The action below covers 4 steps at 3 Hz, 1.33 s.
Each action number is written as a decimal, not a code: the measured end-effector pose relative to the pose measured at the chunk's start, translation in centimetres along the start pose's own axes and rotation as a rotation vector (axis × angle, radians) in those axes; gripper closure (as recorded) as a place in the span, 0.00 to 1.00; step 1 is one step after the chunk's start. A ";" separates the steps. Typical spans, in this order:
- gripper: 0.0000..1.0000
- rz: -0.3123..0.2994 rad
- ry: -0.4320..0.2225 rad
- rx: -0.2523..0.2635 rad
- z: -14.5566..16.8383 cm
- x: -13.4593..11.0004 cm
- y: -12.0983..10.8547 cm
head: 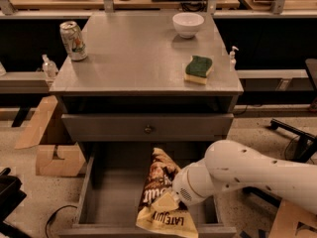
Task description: Place brown chip bag into middle drawer
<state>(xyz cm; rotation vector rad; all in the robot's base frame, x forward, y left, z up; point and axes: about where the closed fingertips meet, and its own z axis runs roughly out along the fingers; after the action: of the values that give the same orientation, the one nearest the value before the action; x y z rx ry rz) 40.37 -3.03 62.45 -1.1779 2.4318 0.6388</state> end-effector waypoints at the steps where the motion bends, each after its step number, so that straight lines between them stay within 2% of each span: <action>1: 1.00 0.017 -0.006 -0.037 4.6 -0.2 -0.5; 4: 1.00 0.066 -0.038 -0.120 15.0 -4.5 -5.3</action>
Offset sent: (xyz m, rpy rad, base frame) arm 0.0750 0.0811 -0.0984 0.1032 0.0693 0.0022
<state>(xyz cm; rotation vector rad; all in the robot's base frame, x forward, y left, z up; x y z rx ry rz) 49.10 5.09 50.99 -1.1237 2.4385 0.8300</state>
